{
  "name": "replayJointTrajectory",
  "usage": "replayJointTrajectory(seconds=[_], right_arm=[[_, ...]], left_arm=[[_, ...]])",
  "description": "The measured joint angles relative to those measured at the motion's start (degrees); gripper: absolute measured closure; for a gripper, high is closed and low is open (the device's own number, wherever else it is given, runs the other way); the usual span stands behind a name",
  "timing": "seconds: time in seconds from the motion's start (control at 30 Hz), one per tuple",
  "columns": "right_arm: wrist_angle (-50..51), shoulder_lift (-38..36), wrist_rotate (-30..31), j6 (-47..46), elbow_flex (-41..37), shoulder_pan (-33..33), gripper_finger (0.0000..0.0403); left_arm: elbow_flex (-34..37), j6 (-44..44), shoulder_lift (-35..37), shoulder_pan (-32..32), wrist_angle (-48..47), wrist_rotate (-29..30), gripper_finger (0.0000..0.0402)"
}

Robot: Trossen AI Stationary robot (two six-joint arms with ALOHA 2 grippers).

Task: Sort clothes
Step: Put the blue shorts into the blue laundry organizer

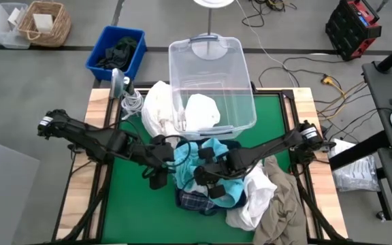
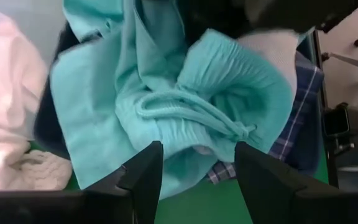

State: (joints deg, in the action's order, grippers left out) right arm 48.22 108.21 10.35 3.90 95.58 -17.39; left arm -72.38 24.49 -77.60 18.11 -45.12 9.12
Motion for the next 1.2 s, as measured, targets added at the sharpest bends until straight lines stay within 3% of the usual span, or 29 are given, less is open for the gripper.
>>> replayJointTrajectory(seconds=[0.33, 0.5, 0.73, 1.0, 1.2], right_arm=[[-10.76, 0.08, -3.04, -0.48, -11.94, 0.57, 0.0394], [-14.89, 0.12, -6.57, -3.59, -15.95, 1.64, 0.0394], [-13.06, -0.96, -6.74, -3.09, -13.42, 1.84, 0.0393], [-8.04, -4.66, -6.54, -4.27, -6.68, 2.03, 0.0367], [1.01, -6.43, -6.35, -6.54, -1.98, 2.04, 0.0325]], left_arm=[[-0.03, -2.51, -0.68, 0.76, 0.86, 0.41, 0.0224], [5.49, -2.27, -0.97, 1.05, 9.76, 0.38, 0.0224], [12.20, 0.87, -0.98, 1.07, 15.82, 0.96, 0.0259], [17.03, 4.22, -0.98, 1.02, 18.48, 1.87, 0.0386], [16.94, 4.28, -0.98, 1.02, 19.81, 1.89, 0.0385]])
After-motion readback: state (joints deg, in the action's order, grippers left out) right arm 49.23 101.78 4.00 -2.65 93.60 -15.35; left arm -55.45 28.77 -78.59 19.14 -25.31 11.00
